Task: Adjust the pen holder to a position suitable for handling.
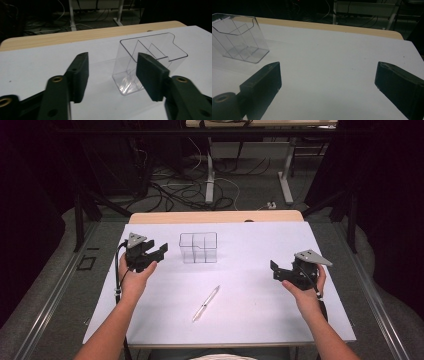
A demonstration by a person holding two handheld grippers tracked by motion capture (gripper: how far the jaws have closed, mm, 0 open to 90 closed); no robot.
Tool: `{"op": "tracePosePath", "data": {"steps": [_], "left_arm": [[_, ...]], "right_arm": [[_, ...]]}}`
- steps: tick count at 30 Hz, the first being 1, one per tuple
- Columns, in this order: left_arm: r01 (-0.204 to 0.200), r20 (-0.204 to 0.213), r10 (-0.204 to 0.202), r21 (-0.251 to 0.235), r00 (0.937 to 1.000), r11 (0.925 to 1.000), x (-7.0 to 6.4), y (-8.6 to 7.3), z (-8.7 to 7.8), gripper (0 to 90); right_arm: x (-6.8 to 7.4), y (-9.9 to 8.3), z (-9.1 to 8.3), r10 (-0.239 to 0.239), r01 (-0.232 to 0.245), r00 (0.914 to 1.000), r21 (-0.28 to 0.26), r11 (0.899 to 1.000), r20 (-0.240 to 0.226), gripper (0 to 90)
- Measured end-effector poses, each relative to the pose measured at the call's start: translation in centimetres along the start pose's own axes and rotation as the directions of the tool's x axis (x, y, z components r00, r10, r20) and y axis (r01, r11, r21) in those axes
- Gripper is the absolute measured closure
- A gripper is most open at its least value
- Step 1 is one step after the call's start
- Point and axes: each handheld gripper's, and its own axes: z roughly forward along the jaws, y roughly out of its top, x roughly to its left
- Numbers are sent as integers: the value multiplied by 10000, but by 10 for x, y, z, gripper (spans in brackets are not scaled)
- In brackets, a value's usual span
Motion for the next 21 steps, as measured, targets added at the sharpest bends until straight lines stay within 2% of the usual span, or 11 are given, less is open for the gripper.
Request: {"op": "tracePosePath", "data": {"steps": [3,7,14,16,21], "left_arm": [[-46,45,45,179,10000,9998,-4,5,9,565],[-150,-113,156,457,9998,9988,-8,12,19,664],[257,-227,-237,937,9995,9953,-10,19,34,786],[308,-372,-271,1017,9989,9943,-11,20,39,811],[570,-491,-500,1535,9975,9865,-11,23,51,889]], "right_arm": [[-1,-1,1,-10,10,10000,-17,10000,-51,66],[-2,-1,1,27,-27,10000,18,10000,-11,67],[-2,-2,1,50,-49,10000,73,10000,-52,68],[-2,-2,1,31,-30,10000,75,10000,-47,68],[-2,-3,2,70,-69,9999,80,9999,-98,69]]}}
